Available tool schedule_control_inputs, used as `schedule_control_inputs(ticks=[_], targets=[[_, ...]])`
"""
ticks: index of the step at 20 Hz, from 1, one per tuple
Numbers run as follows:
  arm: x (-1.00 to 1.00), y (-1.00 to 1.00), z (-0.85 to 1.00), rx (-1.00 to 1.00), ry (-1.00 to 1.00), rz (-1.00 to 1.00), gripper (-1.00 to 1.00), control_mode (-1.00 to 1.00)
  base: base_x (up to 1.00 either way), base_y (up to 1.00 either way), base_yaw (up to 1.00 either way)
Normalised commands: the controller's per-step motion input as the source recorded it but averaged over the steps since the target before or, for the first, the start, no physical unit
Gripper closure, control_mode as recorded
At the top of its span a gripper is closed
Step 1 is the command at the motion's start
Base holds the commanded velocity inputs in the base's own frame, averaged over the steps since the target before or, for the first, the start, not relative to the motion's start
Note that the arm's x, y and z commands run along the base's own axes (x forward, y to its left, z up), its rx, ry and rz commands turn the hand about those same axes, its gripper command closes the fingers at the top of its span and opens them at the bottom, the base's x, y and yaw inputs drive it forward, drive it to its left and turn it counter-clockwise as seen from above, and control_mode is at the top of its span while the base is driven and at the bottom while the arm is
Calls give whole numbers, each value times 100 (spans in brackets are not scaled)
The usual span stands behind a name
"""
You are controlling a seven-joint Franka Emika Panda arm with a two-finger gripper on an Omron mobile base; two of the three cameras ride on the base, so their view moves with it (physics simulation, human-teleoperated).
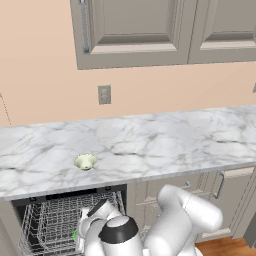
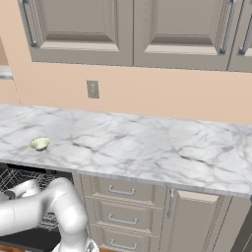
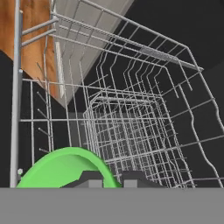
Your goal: Pick up the cup and bowl from the counter, place them in the dishwasher, and close the dishwasher door.
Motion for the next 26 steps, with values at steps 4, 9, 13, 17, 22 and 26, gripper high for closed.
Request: schedule_control_inputs(ticks=[4,9,13,17,22,26], targets=[[12,0,-34,0,0,4,100,-100,0,0,0],[17,1,-37,0,0,4,-100,-100,0,0,0],[4,0,-9,0,0,2,-100,-100,0,0,0],[0,0,-22,1,0,5,-100,-100,0,0,0],[-22,17,-88,7,0,11,-100,-100,0,0,0],[-45,36,-95,8,0,12,-100,-100,0,0,0]])
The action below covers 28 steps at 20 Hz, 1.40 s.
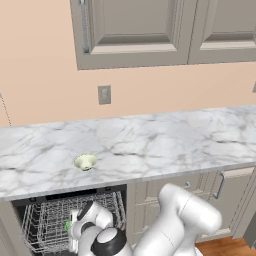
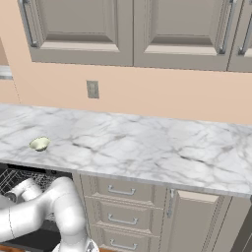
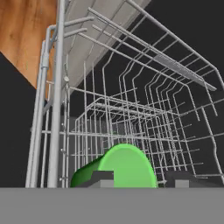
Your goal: Pick up the cup and bowl from the counter, place them in the dishwasher, and close the dishwasher door.
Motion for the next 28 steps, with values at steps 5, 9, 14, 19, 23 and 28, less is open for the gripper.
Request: schedule_control_inputs(ticks=[5,9,14,19,23,28], targets=[[-49,28,-15,1,-5,5,-100,-100,0,0,0],[-62,32,9,0,-3,3,-100,-100,0,0,0],[-61,37,-13,0,-1,5,-100,-100,0,0,0],[-30,0,73,0,-5,0,-100,-100,0,0,0],[-15,0,87,0,-1,0,-100,-100,0,0,0],[-14,0,66,8,1,0,-100,-100,0,0,0]])
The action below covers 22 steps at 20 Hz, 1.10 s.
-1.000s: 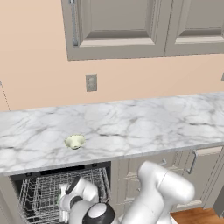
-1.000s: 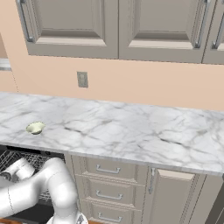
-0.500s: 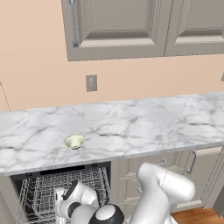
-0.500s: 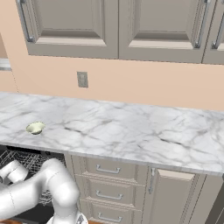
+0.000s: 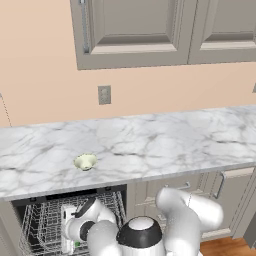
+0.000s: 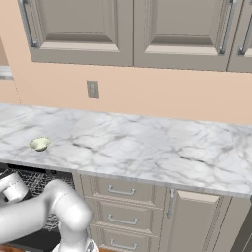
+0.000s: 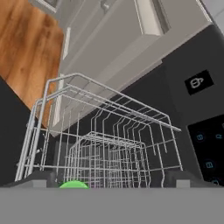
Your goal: Pick up the cup and bowl from the counter, place them in the dishwasher, and close the dishwasher door.
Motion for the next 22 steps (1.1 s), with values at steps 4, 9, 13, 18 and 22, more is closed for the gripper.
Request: schedule_control_inputs(ticks=[4,9,13,18,22], targets=[[-25,5,55,11,5,0,-100,-100,0,0,0],[-36,2,59,15,3,0,-100,-100,0,0,0],[-39,0,88,20,0,-1,-100,-100,0,0,0],[-23,0,93,13,7,-9,-100,-100,0,0,0],[-3,-1,77,0,23,-19,-100,-100,0,0,0]])
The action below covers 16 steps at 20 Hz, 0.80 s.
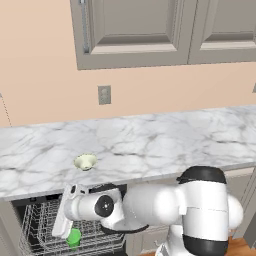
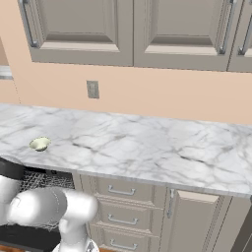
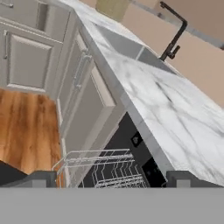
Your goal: Pick up the cup and bowl from the counter, place them in the dishwasher, and close the dishwasher door.
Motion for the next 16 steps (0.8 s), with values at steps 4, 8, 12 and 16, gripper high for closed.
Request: schedule_control_inputs(ticks=[4,8,12,16], targets=[[0,-3,61,0,28,-21,-100,-100,0,0,0],[0,0,29,-8,25,-22,-100,-100,0,0,0],[-5,6,5,-28,16,-21,-100,-100,0,0,0],[-14,0,29,-31,5,-17,-100,-100,0,0,0]])
